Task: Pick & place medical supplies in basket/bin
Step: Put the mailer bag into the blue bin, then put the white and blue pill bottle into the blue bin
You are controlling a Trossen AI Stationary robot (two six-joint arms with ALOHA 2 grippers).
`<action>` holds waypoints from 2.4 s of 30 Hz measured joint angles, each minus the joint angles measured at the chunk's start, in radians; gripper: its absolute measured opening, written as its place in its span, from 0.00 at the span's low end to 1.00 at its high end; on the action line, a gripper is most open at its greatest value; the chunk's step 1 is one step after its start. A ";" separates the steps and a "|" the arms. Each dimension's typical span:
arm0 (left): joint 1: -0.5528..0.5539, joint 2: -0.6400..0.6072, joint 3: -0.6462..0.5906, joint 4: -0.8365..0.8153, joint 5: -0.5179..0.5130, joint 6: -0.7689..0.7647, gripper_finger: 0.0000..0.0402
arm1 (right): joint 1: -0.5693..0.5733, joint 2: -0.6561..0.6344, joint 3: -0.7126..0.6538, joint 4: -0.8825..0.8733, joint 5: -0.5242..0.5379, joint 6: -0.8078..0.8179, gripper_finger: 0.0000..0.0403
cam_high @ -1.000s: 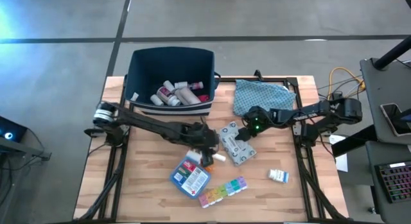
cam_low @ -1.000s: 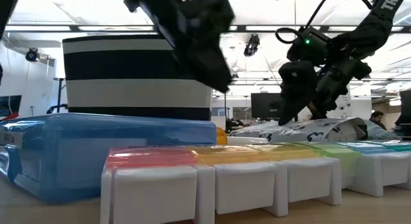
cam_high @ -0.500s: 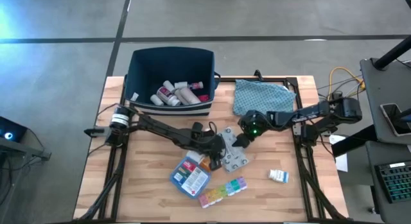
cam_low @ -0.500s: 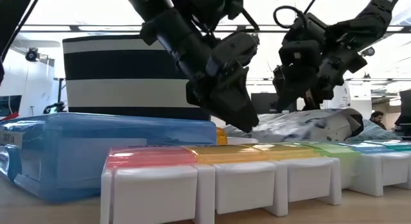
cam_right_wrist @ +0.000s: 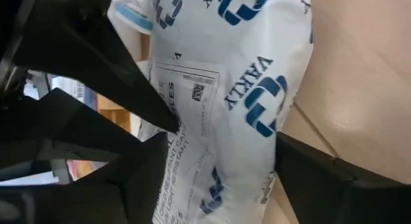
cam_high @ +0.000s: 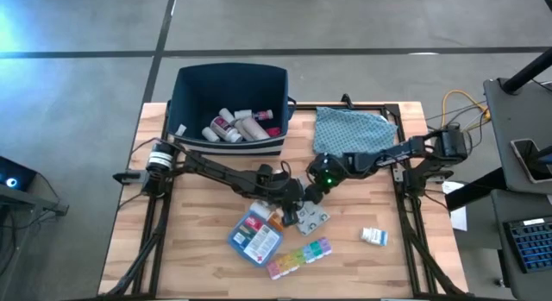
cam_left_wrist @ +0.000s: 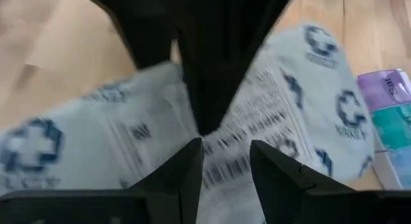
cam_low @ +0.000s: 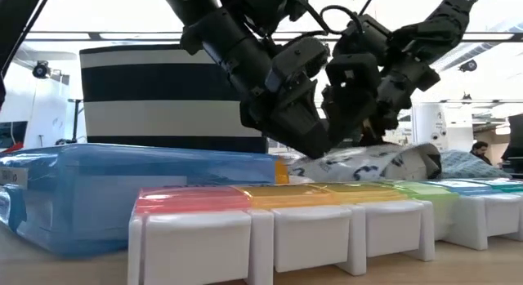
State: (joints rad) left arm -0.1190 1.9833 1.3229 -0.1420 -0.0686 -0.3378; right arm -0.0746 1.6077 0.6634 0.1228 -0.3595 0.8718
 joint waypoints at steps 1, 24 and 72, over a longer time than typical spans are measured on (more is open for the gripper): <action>0.000 -0.011 0.000 -0.016 -0.005 0.005 0.28 | 0.000 0.000 0.009 -0.009 -0.001 -0.002 0.59; -0.167 -0.627 0.065 -0.184 -0.538 -0.070 0.28 | 0.071 -0.328 0.216 -0.173 0.105 -0.102 0.02; -0.580 -1.026 -0.303 -1.229 -0.837 -1.112 0.28 | -0.114 0.221 1.457 -1.640 0.320 -0.766 0.68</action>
State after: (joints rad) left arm -0.6991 0.9576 1.0197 -1.3712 -0.9053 -1.4500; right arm -0.1888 1.8291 2.1204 -1.5171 -0.0396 0.1057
